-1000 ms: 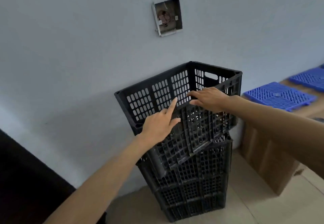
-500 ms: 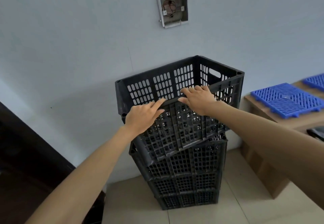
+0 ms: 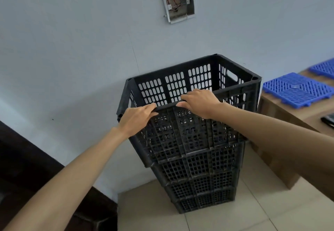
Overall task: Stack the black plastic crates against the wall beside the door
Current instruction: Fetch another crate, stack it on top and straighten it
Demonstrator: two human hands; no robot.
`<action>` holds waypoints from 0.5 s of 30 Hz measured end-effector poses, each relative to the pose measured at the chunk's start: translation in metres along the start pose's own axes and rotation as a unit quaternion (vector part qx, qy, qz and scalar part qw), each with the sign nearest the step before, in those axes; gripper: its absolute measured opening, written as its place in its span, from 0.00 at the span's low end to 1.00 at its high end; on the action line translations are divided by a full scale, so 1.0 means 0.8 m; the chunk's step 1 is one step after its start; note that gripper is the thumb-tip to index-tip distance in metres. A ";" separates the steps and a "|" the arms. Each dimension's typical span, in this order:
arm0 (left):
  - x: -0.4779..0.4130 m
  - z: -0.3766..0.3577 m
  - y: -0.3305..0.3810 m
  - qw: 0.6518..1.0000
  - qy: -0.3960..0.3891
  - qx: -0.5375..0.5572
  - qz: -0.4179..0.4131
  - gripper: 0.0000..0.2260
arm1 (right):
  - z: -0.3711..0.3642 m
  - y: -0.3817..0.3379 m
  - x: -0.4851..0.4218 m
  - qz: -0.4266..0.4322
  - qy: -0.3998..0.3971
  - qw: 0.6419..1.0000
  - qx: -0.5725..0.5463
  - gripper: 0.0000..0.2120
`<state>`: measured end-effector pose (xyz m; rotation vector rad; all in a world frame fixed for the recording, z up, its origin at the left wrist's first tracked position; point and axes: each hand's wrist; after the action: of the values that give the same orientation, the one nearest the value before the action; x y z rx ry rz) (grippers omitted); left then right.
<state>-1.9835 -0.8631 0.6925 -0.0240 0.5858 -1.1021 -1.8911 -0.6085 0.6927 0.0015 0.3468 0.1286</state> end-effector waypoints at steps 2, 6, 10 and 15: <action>0.010 0.000 -0.015 1.000 -0.001 0.003 -0.006 0.14 | -0.003 -0.013 -0.005 0.009 -0.005 1.000 -0.010 0.28; 0.022 -0.010 -0.025 0.999 0.017 0.028 0.011 0.13 | -0.006 -0.020 -0.008 0.032 -0.010 0.999 -0.003 0.28; 0.024 -0.010 -0.031 0.998 -0.019 0.060 -0.013 0.17 | 0.009 -0.006 -0.005 0.062 -0.109 0.991 0.050 0.28; 0.031 -0.010 -0.028 0.998 -0.047 0.041 -0.012 0.22 | 0.006 -0.021 0.002 0.005 -0.070 0.994 0.079 0.15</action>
<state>-1.9982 -0.8924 0.6816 -0.0116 0.4575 -1.1414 -1.8856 -0.6248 0.6959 0.1690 0.2155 0.1097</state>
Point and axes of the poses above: each hand's wrist, its own x-axis away from the middle knuckle, its own z-axis out of the back of the hand, y = z × x, and after that the axes turned 1 degree about -y, right-handed
